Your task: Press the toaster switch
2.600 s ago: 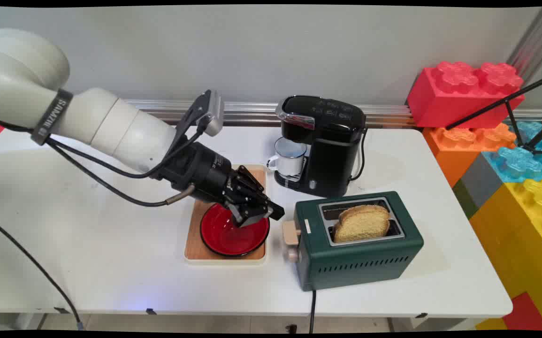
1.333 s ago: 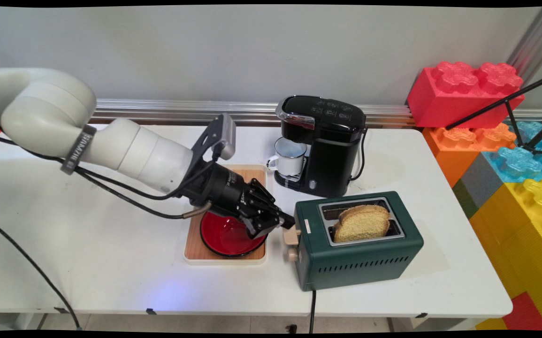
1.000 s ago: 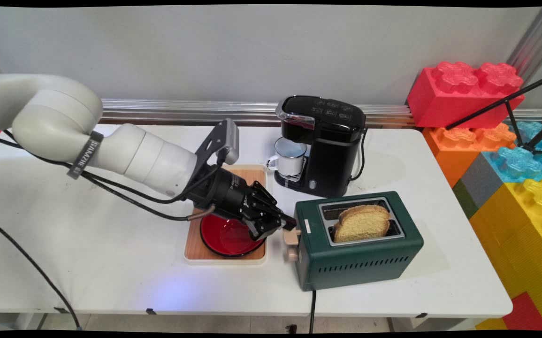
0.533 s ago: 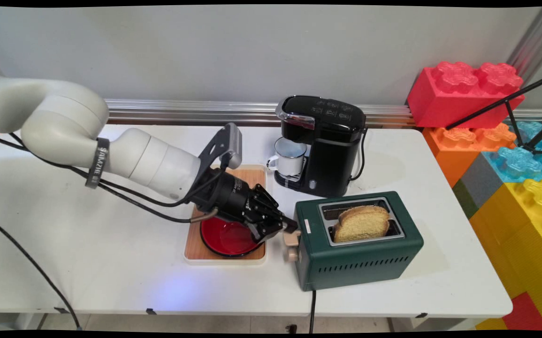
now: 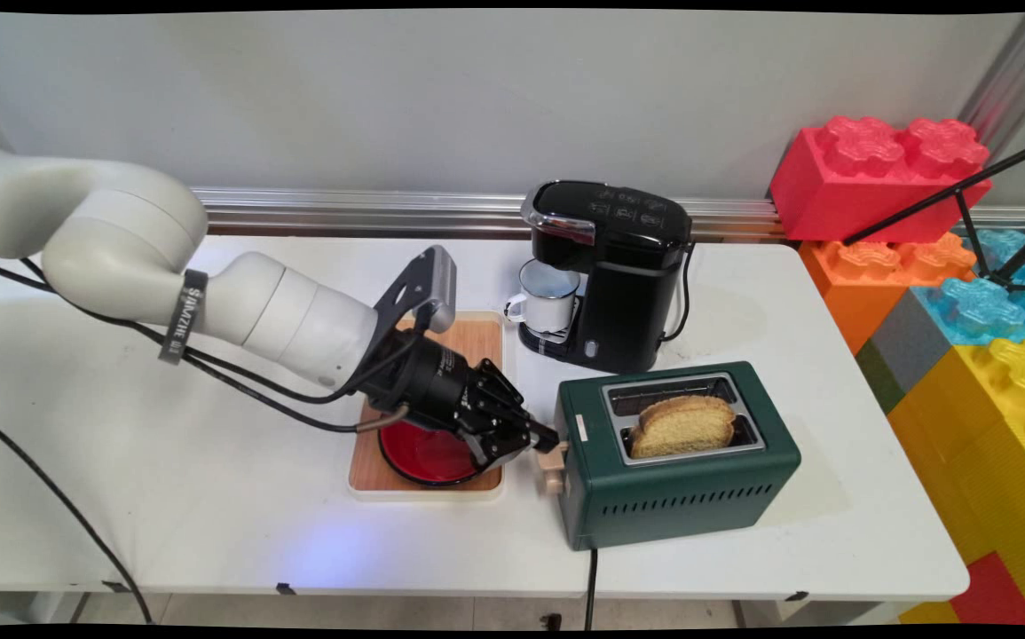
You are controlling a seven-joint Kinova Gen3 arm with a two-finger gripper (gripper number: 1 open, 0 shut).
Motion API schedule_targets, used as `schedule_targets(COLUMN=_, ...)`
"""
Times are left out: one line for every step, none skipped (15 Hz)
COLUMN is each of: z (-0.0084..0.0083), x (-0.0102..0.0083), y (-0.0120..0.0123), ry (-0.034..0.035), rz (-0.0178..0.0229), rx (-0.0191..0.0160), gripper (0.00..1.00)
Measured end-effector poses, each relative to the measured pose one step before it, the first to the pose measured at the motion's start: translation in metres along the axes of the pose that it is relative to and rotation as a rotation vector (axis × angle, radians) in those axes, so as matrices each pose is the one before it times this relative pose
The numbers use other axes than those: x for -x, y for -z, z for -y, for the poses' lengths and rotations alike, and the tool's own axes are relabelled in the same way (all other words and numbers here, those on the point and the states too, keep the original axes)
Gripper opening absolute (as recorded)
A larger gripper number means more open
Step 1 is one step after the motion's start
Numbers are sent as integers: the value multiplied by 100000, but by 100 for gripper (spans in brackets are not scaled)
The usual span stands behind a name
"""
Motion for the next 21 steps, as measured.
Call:
schedule_targets(z=-16, x=146, y=-47, ry=34, rz=348, rx=29, gripper=0)
schedule_targets(z=-9, x=95, y=-36, ry=44, rz=244, rx=21, gripper=0)
schedule_targets(z=-7, x=117, y=-64, ry=26, rz=310, rx=-12, gripper=0)
schedule_targets(z=10, x=126, y=-98, ry=-11, rz=340, rx=-67, gripper=0)
schedule_targets(z=32, x=82, y=-109, ry=53, rz=164, rx=-117, gripper=0)
schedule_targets(z=47, x=103, y=-174, ry=57, rz=244, rx=-252, gripper=0)
schedule_targets(z=38, x=56, y=-136, ry=57, rz=152, rx=-167, gripper=0)
schedule_targets(z=24, x=40, y=-89, ry=50, rz=137, rx=-147, gripper=0)
schedule_targets(z=40, x=35, y=-139, ry=39, rz=132, rx=-172, gripper=0)
schedule_targets(z=48, x=34, y=-157, ry=93, rz=189, rx=-220, gripper=0)
schedule_targets(z=40, x=26, y=-139, ry=39, rz=146, rx=-216, gripper=0)
schedule_targets(z=37, x=23, y=-113, ry=57, rz=134, rx=-165, gripper=0)
schedule_targets(z=42, x=18, y=-115, ry=16, rz=174, rx=-135, gripper=0)
schedule_targets(z=34, x=38, y=-84, ry=37, rz=210, rx=-113, gripper=0)
schedule_targets(z=32, x=37, y=-65, ry=23, rz=204, rx=-74, gripper=0)
schedule_targets(z=15, x=22, y=-32, ry=-15, rz=126, rx=-37, gripper=0)
schedule_targets(z=24, x=28, y=-43, ry=-18, rz=169, rx=-42, gripper=0)
schedule_targets(z=36, x=41, y=-55, ry=-16, rz=224, rx=-5, gripper=0)
schedule_targets(z=27, x=45, y=-38, ry=-59, rz=215, rx=-13, gripper=0)
schedule_targets(z=22, x=33, y=-27, ry=-39, rz=169, rx=-1, gripper=0)
schedule_targets(z=27, x=17, y=-36, ry=-30, rz=138, rx=-17, gripper=0)
